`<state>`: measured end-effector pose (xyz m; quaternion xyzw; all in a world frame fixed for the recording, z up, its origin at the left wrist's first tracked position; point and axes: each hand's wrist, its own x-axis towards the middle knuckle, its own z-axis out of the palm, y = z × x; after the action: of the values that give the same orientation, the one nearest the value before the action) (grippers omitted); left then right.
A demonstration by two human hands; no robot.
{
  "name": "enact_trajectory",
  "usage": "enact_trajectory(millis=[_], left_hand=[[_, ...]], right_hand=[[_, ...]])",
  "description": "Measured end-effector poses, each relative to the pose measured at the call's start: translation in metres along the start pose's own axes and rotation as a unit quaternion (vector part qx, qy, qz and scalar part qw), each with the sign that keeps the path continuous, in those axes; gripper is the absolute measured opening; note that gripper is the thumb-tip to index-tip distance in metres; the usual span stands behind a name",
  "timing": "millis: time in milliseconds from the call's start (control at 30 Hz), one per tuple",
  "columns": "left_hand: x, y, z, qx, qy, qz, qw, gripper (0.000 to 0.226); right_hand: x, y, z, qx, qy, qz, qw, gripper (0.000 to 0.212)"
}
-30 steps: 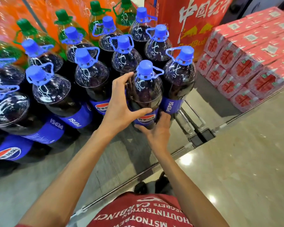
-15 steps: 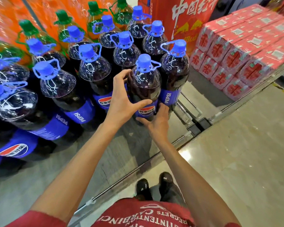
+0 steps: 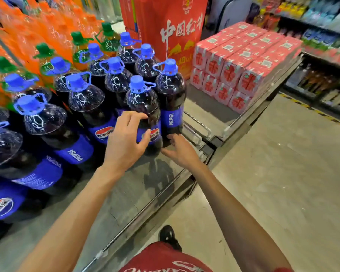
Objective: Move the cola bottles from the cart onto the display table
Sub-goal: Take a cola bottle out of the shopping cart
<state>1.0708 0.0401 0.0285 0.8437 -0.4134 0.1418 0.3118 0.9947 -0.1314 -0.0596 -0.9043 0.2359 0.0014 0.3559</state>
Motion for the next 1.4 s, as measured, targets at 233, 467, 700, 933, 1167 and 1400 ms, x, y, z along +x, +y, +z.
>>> enact_trajectory(millis=[233,467,700,933,1167,1400], left_hand=[[0.014,0.058,0.039,0.080,-0.250,0.095,0.960,0.044],[-0.006,0.132,0.068,0.211,-0.385,0.213,0.873,0.054],[-0.066,0.220,0.071,0.198,-0.442,0.331,0.810,0.059],[-0.150,0.310,0.067,0.190,-0.438,0.439,0.761,0.060],[-0.232,0.390,0.057,0.156,-0.408,0.563,0.702,0.059],[-0.321,0.464,0.052,0.116,-0.405,0.659,0.623,0.060]], right_hand=[[-0.084,0.061,-0.046,-0.133,-0.021,0.130,0.982,0.069],[-0.208,0.092,-0.085,-0.190,-0.012,0.244,0.951,0.068],[-0.334,0.105,-0.090,-0.172,0.036,0.350,0.920,0.069],[-0.462,0.105,-0.063,-0.137,0.079,0.451,0.878,0.067],[-0.584,0.099,-0.039,-0.073,0.126,0.550,0.822,0.069],[-0.695,0.090,-0.005,-0.023,0.171,0.637,0.751,0.065]])
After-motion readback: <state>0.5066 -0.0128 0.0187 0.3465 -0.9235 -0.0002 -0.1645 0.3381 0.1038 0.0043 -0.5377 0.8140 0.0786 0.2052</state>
